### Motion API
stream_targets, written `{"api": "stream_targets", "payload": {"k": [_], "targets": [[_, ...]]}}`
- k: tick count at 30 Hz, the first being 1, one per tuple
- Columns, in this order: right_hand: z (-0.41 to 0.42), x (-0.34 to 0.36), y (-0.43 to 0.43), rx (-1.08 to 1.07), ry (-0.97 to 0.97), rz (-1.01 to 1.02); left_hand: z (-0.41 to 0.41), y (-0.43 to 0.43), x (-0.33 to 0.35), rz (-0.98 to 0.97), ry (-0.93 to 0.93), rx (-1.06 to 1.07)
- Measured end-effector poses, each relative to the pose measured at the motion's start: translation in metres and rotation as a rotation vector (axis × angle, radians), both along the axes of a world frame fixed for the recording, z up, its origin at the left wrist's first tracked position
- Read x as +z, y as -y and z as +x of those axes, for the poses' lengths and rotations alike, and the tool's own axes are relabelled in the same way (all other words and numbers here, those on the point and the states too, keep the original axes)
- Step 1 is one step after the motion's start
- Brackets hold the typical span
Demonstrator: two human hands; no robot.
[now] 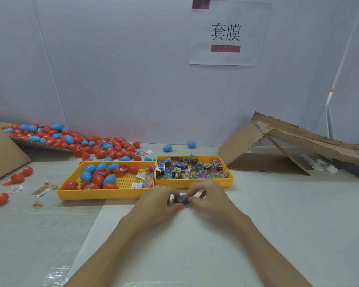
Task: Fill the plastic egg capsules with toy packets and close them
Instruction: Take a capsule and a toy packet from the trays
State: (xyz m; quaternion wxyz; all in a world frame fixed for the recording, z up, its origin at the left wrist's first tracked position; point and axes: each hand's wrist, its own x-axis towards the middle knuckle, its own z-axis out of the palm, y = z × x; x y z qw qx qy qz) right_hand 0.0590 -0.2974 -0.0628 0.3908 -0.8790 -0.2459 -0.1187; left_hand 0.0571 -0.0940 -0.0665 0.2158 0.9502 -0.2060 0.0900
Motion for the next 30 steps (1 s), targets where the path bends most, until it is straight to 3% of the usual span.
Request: {"api": "stream_targets", "payload": {"k": [16,22,26,30], "targets": [[0.002,0.008,0.009,-0.05,-0.019,-0.023,0.003,0.003,0.005,-0.058,-0.114,0.117],[0.003,0.017,0.027,-0.17,-0.076,0.22,0.001,-0.003,0.004,-0.109,-0.136,0.09],[-0.001,0.021,0.021,-0.034,-0.241,0.401,-0.002,0.0,0.003,-0.359,-0.179,-0.041],[-0.006,0.02,0.011,0.049,-0.298,0.438,-0.006,0.007,0.011,-0.551,-0.211,-0.147]]}}
